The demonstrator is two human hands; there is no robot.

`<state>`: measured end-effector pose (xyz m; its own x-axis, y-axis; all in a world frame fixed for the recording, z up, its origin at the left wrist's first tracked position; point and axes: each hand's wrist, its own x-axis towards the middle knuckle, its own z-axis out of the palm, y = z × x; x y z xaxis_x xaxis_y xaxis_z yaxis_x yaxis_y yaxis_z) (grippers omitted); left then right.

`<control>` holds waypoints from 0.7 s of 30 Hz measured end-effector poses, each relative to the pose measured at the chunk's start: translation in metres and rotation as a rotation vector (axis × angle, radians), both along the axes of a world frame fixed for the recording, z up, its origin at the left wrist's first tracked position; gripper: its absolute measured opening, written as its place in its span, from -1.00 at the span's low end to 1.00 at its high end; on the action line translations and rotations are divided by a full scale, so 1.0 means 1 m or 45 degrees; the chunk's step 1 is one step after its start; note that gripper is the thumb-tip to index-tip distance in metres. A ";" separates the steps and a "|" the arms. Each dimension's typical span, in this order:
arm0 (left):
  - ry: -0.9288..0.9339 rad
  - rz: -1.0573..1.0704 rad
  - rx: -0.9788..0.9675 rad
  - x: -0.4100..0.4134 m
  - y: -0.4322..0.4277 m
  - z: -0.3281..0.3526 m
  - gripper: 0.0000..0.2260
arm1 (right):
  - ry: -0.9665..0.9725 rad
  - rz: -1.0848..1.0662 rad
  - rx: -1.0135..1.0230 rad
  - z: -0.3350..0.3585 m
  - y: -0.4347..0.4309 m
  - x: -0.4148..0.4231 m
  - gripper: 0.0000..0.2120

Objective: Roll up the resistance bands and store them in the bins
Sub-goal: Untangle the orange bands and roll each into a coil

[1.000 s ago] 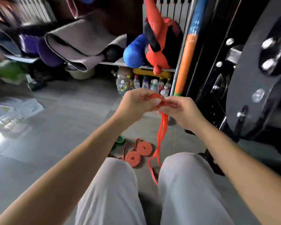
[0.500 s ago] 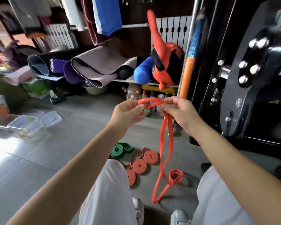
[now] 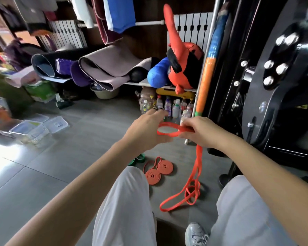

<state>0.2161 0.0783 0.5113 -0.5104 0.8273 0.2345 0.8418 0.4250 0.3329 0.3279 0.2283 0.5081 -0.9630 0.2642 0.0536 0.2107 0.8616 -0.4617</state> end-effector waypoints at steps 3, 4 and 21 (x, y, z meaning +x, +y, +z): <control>-0.032 -0.013 -0.142 0.004 0.002 -0.008 -0.68 | 0.107 0.001 -0.190 -0.008 0.003 0.005 -0.91; -0.056 -0.008 -0.160 0.006 0.003 -0.011 -0.73 | 0.141 0.002 -0.264 -0.011 0.005 0.006 -0.92; -0.666 -0.014 0.004 0.004 -0.004 -0.014 -0.91 | 0.072 0.020 -0.467 -0.034 0.018 0.023 -0.84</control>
